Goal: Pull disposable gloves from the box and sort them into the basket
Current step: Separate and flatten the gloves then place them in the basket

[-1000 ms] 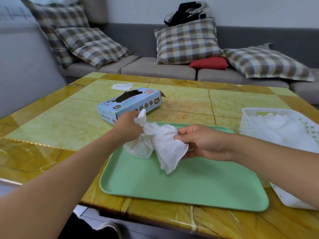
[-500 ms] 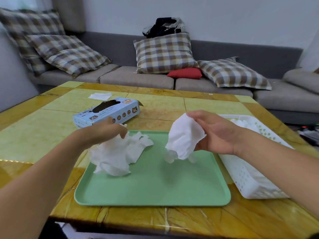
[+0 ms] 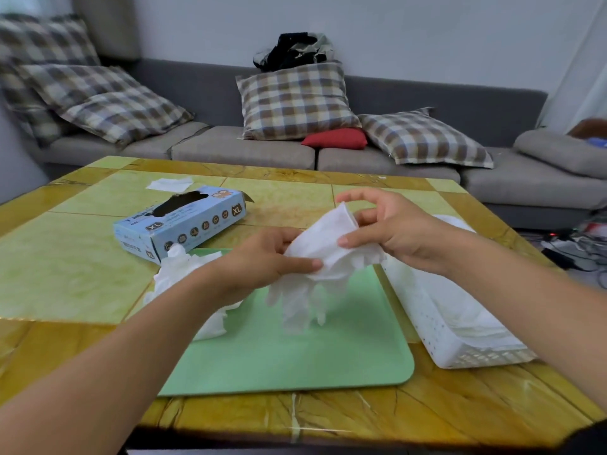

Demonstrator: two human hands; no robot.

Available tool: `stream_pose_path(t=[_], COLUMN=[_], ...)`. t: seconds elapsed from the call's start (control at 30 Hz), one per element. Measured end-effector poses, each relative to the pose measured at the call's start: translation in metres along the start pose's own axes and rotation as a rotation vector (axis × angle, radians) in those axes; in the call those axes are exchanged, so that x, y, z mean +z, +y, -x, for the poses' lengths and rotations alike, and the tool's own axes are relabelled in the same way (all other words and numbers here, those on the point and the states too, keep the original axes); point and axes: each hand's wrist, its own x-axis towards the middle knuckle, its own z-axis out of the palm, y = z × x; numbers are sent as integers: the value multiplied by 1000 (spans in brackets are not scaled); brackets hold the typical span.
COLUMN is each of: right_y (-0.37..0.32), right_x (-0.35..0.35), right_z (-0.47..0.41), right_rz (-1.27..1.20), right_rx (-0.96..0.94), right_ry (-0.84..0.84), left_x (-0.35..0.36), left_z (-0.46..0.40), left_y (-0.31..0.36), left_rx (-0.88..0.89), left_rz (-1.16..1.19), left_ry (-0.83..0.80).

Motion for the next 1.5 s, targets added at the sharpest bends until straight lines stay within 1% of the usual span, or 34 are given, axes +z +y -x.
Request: stream_pose_path(t=[0.03, 0.1, 0.17, 0.23, 0.27, 0.33, 0.4, 0.43, 0.5, 0.53, 0.57, 0.63, 0.73, 0.8, 0.87, 0.93, 1.0, 1.07, 1.13, 1.2, 1.23, 1.3, 1.33, 1.4, 1.47, 1.5], right_y=[2, 6, 8, 4, 0, -10, -16, -16, -9, -3, 6, 19, 29, 33, 37, 37, 30, 15, 1, -3, -1, 14, 25, 46, 57, 59], right_x=[-2, -5, -3, -3, -1, 0, 1, 0, -3, -3, -4, -4, -2, -1, 3, 5, 2, -4, -9, -13, -13, -11, -9, -6, -3, 0], right_z=[0, 2, 5, 9, 10, 14, 17, 18, 17, 16, 15, 10, 0, -10, -22, -33, -43, -47, -42, -32, -26, -19, -17, -13, -6, -3], right_rz=[-87, -129, -118, -158, -169, -181, -215, -227, -222, -216, -216, -249, -405, -381, -364, -378, -410, -368, -279, -179, -115, 52, 158, 396, 612, 653], right_rx=[27, 88, 103, 76, 51, -1, -22, -1, 105, 161, 199, 234, 279, 319, 339, 291, 125, -117, -315, -401, -405, -319, -243, -91, -16, -5], right_ry=[8, -57, -117, -128, -128, -107, -68, -86, -233, -318, -375, -415, -338, -229, -94, 8, 124, 230, 279, 287, 266, 140, 58, -118, -344, -438], left_x=[-3, -6, -7, -4, -1, 6, 11, 14, 17, 19, 20, 22, 21, 17, 11, 6, 1, -5, -10, -13, -13, -11, -9, -4, 2, 6], left_z=[2, 5, 8, 10, 10, 11, 10, 9, 8, 8, 7, 6, 1, -3, -9, -16, -25, -32, -32, -26, -22, -17, -15, -12, -10, -8], left_y=[1, 3, 8, 14, 16, 21, 24, 24, 24, 23, 22, 18, 15, 14, 12, 11, 16, 25, 34, 36, 32, 18, 7, -13, -30, -35], left_rx=[-19, -33, -29, -27, -18, 36, 98, 111, 102, 83, 58, -12, -125, -197, -248, -236, -110, 100, 283, 344, 335, 257, 205, 108, 52, 44], left_rz=[65, 115, 48, -93, -136, -138, -11, 97, 281, 321, 337, 336, 293, 260, 176, 120, 169, 196, 150, 117, 97, 12, -78, -318, -509, -577], left_ry=[-27, -96, -169, -193, -182, -142, -65, -21, 52, 80, 104, 165, 258, 258, 225, 228, 272, 338, 357, 318, 281, 191, 134, -29, -220, -293])
